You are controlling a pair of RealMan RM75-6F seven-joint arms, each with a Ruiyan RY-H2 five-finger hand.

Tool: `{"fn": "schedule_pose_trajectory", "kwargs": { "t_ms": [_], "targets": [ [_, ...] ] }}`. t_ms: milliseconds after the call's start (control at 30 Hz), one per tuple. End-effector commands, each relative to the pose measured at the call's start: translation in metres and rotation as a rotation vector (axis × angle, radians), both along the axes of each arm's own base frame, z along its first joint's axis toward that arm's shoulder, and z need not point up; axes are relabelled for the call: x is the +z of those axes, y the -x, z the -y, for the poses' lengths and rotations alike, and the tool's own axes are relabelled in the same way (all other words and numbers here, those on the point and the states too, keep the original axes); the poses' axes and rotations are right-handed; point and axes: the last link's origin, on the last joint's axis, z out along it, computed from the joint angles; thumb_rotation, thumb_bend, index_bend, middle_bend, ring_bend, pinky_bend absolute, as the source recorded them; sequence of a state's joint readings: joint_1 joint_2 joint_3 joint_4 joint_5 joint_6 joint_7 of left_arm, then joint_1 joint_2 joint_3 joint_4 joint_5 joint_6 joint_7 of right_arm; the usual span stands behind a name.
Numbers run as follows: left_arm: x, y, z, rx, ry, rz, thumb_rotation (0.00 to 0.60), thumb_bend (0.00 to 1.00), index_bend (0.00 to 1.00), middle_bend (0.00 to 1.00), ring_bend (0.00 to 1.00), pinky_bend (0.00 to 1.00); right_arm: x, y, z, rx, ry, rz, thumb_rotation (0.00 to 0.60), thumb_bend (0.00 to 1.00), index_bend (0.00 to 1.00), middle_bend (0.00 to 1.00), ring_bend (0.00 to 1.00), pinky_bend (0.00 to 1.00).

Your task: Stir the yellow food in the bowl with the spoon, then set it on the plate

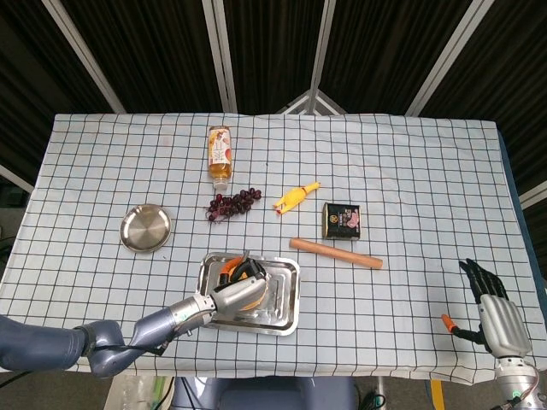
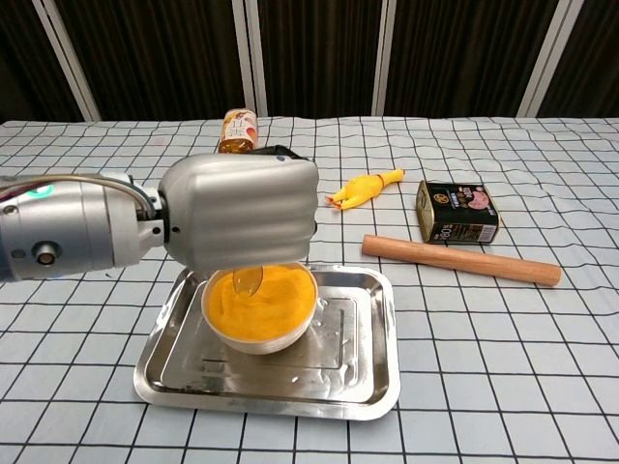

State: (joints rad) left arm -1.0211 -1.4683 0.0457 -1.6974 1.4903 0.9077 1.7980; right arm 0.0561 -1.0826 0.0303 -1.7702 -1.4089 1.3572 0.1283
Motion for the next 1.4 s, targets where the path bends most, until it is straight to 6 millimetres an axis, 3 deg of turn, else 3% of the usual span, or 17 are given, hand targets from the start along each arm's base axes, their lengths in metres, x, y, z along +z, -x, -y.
{"fn": "schedule_pose_trajectory", "kwargs": {
  "t_ms": [33,233,433,667,900,1000,1133,1400],
  "targets": [
    [0.003,-0.007,-0.003,-0.046,-0.017,-0.010,0.600,0.61,0.80,1.00,1.00,1.00,0.000,0.000,0.000,0.000,-0.001,0.000,0.600,0.32,0.00,0.00,0.00,0.00],
    [0.000,-0.006,0.003,-0.103,0.005,-0.071,0.600,0.61,0.80,1.00,1.00,1.00,0.000,0.000,0.000,-0.001,0.001,0.000,0.600,0.32,0.00,0.00,0.00,0.00],
    [0.004,-0.020,0.003,-0.131,-0.011,-0.049,0.600,0.61,0.80,1.00,1.00,1.00,0.000,0.000,0.000,-0.002,0.002,0.003,0.600,0.32,0.00,0.00,0.00,0.00],
    [0.000,-0.007,0.006,-0.150,-0.010,-0.130,0.600,0.60,0.80,1.00,1.00,1.00,0.001,0.000,0.000,-0.002,0.002,0.005,0.600,0.32,0.00,0.00,0.00,0.00],
    [0.011,-0.026,0.003,-0.166,-0.047,-0.074,0.600,0.60,0.80,1.00,1.00,1.00,0.000,0.000,0.000,-0.002,0.000,0.007,0.600,0.32,0.00,0.00,0.00,0.00],
    [0.008,-0.019,0.004,-0.161,-0.044,-0.108,0.600,0.60,0.80,1.00,1.00,1.00,0.000,-0.001,0.000,-0.004,0.000,0.009,0.600,0.32,0.00,0.00,0.00,0.00],
    [0.005,-0.004,0.006,-0.105,-0.023,-0.117,0.600,0.60,0.80,1.00,1.00,1.00,0.002,0.001,0.000,-0.010,0.005,0.012,0.600,0.32,0.00,0.00,0.00,0.00],
    [0.026,0.004,-0.017,0.184,-0.081,0.129,0.600,0.60,0.80,1.00,1.00,1.00,0.001,0.000,0.000,-0.010,-0.001,0.010,0.600,0.32,0.00,0.00,0.00,0.00]
  ]
}}
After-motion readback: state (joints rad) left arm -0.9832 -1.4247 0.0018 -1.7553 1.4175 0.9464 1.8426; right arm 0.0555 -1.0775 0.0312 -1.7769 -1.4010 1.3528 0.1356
